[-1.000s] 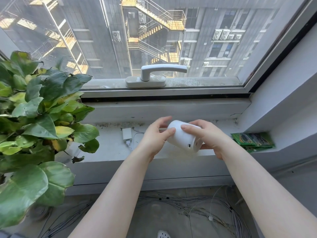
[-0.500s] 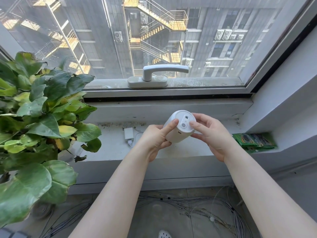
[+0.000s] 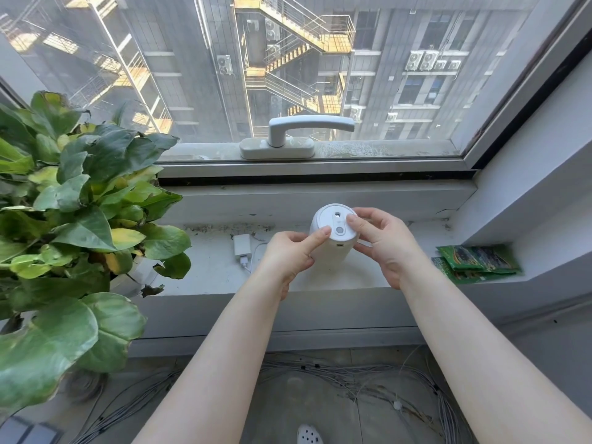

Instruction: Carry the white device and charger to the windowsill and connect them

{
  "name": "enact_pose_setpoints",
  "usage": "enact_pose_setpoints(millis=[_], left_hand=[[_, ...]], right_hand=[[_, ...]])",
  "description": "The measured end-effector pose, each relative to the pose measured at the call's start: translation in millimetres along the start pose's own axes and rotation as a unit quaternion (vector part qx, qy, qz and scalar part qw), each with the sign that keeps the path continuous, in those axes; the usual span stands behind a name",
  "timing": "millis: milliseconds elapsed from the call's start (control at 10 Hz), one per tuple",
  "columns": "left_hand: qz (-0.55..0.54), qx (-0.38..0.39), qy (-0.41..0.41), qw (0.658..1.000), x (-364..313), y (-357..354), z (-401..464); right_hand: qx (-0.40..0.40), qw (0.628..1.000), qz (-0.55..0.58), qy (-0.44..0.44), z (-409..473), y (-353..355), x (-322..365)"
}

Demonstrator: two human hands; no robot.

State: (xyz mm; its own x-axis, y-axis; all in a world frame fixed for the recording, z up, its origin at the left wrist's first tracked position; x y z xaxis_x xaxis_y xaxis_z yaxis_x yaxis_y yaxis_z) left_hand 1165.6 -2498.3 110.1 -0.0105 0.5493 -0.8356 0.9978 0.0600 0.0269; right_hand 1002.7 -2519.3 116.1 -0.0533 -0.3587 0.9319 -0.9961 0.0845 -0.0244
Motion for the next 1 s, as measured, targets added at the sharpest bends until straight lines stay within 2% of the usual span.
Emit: enact_pose_setpoints(millis=[200, 400, 900, 1000], left_hand=[[0.062, -0.046, -0.04, 0.996, 0, 10, 2], [0.028, -0.07, -0.038, 0.996, 3, 9, 5], [0.082, -0.096, -0.047, 0.991, 6, 9, 13], [0.08, -0.128, -0.065, 0.986, 3, 16, 12]], right_hand=[[-0.001, 1.0, -0.009, -0.006, 1, -4, -14], [0.016, 1.0, 0.012, -0.011, 4, -3, -26], [0.018, 0.999, 0.03, -0.01, 7, -4, -25], [-0.001, 1.0, 0.012, 0.006, 8, 2, -20]])
Point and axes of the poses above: each hand's wrist, its own z-axis towards the middle knuckle, its own y-axis out of the back of the hand, x = y × z, the point moved 3 cm from there along z, towards the middle knuckle, and after that the axes turned 3 degrees about -x, right-handed, at the moved point
